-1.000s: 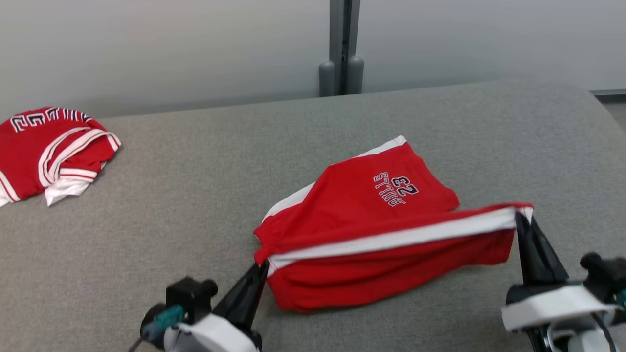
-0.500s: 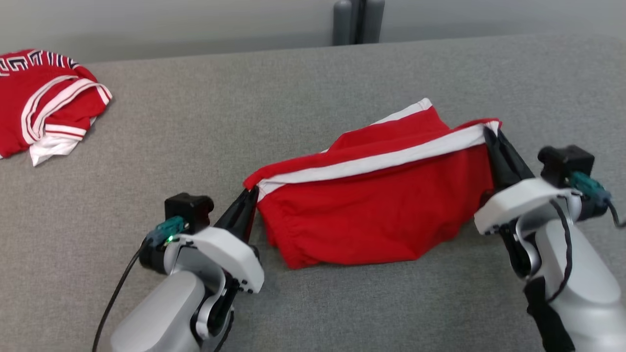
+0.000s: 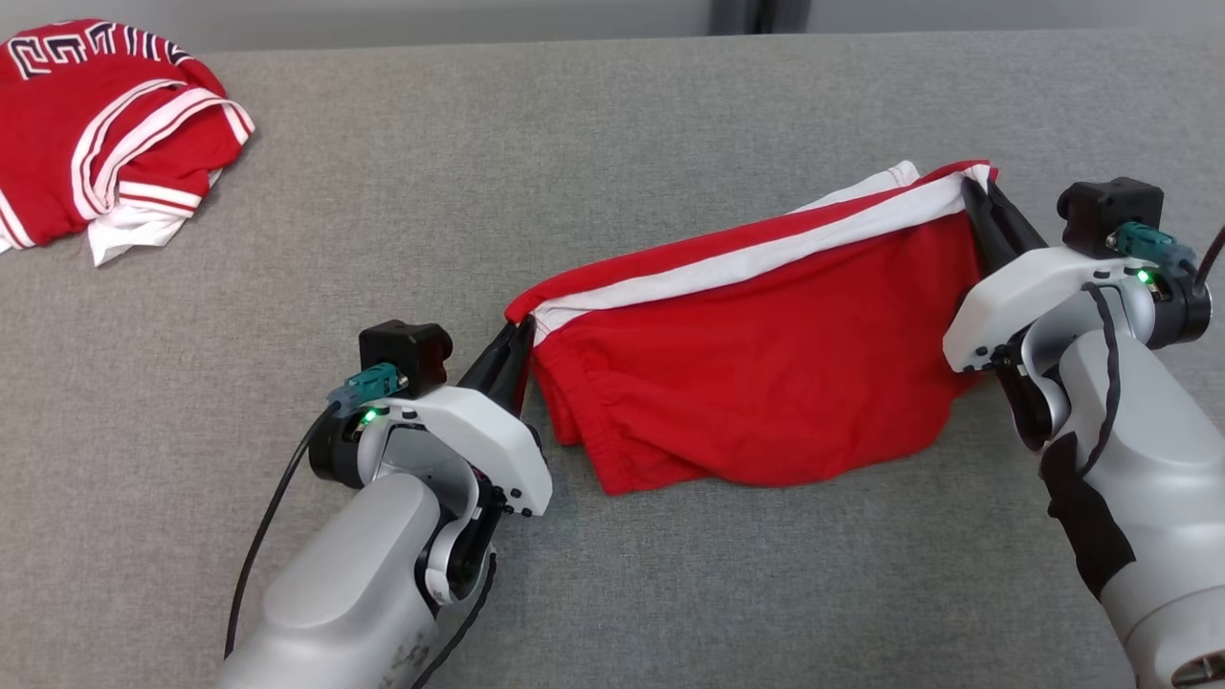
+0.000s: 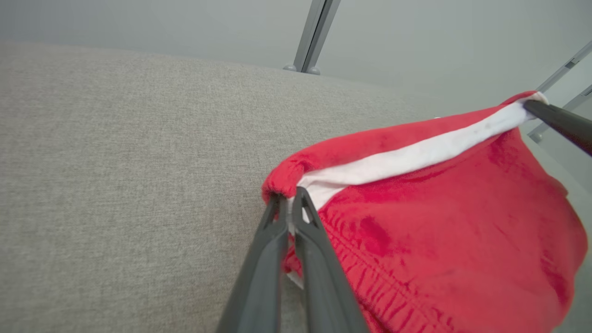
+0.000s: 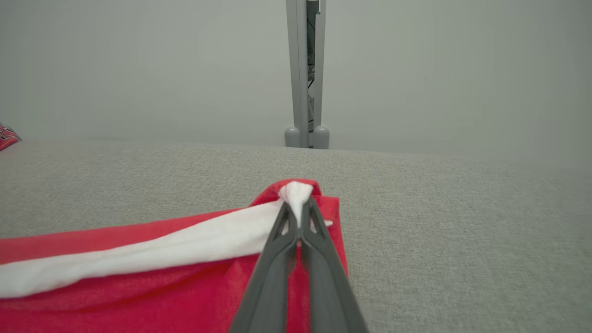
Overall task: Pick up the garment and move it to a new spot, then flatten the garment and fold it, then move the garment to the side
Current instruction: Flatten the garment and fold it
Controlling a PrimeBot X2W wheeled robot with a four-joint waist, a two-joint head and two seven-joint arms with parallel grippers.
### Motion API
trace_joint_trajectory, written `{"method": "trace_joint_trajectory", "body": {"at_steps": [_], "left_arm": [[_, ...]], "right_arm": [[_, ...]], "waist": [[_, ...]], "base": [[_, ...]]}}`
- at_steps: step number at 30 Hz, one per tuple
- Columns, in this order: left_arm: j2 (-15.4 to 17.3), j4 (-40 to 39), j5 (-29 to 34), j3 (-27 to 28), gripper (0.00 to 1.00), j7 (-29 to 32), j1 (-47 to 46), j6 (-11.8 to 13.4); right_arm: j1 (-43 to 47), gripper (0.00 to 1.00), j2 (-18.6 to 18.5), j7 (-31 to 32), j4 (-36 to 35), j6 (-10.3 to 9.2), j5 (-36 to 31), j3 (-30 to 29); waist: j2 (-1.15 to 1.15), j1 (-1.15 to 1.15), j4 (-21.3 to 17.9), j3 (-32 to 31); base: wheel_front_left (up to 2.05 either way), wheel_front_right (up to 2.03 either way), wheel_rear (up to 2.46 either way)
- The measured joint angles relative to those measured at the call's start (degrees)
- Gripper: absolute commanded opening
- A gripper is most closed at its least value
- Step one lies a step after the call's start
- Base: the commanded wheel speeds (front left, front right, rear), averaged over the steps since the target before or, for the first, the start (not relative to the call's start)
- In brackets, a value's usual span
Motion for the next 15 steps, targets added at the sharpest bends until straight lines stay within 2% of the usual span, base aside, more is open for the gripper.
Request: {"method": "trace_joint_trajectory", "body": {"at_steps": [9, 10, 12, 13, 14, 15], "left_arm": [[-1.7, 3.8, 0.0, -0.3, 0.00, -0.3, -2.3, -0.8], [-1.9, 4.1, 0.0, -0.4, 0.00, -0.6, -2.5, -0.9], [-2.0, 4.6, 0.0, -0.5, 0.00, -0.8, -3.1, -1.2], [-2.1, 4.8, 0.0, -0.6, 0.38, -0.8, -3.3, -1.3], [-2.2, 4.9, 0.0, -0.9, 0.76, -1.0, -3.3, -1.5], [-2.4, 5.0, 0.0, -1.1, 1.00, -1.0, -3.3, -1.7]], "right_arm": [[-5.5, 0.00, -0.8, 0.0, 8.6, 0.00, 2.1, 1.4], [-5.9, 0.02, -0.9, 0.0, 9.2, 0.00, 2.4, 1.4], [-6.6, 0.44, -1.1, 0.0, 10.0, 0.00, 2.5, 1.5], [-6.9, 0.95, -1.2, 0.0, 10.3, 0.00, 2.6, 1.5], [-7.2, 1.00, -1.3, 0.0, 10.5, 0.00, 2.7, 1.5], [-7.4, 1.00, -1.4, 0.0, 10.7, 0.00, 2.9, 1.5]], "waist": [[0.00, 0.00, 1.7, 1.6], [0.00, 0.00, 1.9, 1.8], [0.00, 0.00, 2.2, 2.0], [0.00, 0.00, 2.3, 2.0], [0.00, 0.00, 2.4, 2.1], [0.00, 0.00, 2.5, 2.1]], "base": [[0.00, 0.00, 0.00], [0.00, 0.00, 0.00], [0.00, 0.00, 0.00], [0.00, 0.00, 0.00], [0.00, 0.00, 0.00], [0.00, 0.00, 0.00]]}}
